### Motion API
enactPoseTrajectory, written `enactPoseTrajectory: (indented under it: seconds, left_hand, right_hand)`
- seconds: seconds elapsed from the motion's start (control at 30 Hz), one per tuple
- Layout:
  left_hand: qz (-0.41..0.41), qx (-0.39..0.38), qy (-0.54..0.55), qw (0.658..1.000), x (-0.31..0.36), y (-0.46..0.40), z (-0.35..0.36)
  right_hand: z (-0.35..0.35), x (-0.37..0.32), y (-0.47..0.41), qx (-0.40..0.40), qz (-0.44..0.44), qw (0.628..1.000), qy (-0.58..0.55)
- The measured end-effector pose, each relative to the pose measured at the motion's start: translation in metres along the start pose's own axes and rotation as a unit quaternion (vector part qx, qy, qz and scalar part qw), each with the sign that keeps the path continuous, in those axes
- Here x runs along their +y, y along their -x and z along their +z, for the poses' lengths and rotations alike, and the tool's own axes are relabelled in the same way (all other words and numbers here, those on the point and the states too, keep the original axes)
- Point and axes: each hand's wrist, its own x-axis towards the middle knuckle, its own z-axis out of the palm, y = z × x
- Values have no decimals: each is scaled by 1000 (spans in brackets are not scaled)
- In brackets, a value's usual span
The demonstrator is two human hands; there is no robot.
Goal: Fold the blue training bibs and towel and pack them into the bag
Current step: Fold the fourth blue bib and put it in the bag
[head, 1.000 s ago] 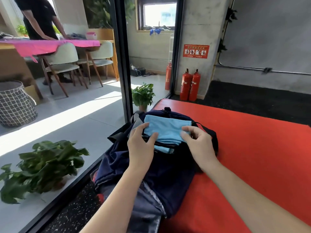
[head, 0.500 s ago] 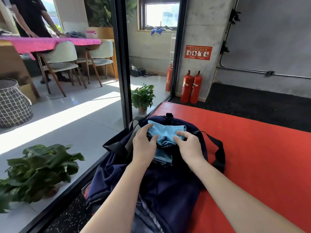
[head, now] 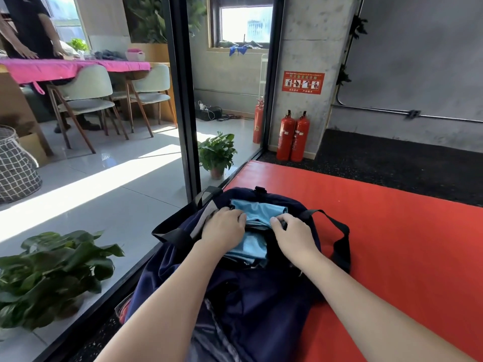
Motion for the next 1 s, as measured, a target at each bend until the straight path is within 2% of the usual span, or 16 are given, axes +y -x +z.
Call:
enactPoseTrajectory:
  seconds: [0.1, 0.2, 0.43, 0.53, 0.63, 0.83, 1.0]
  left_hand:
    - [-3, -50, -56, 997, 0, -8, -5]
    - [-12, -85, -112, 990, 5, -11, -6]
    - [-46, -157, -20, 986, 2, -19, -18]
    - [-31, -91, 10, 995, 2, -9, -38]
    - [5, -16, -12, 1000, 6, -3, -72]
    - [53, 26, -113, 992, 34, -4, -154]
    - [65, 64, -207, 974, 60, 1, -206]
  right_hand:
    - [3, -2, -4, 14, -37, 998, 50]
    - [-4, -8, -9, -4, -30, 996, 88]
    - [-20, -22, 0, -15, -28, 995, 99]
    - [-32, -32, 4, -4, -47, 994, 99]
    - [-51, -50, 7, 37, -89, 988, 120]
    - [-100, -97, 13, 84, -133, 977, 143]
    - [-137, -128, 22, 97, -122, 979, 135]
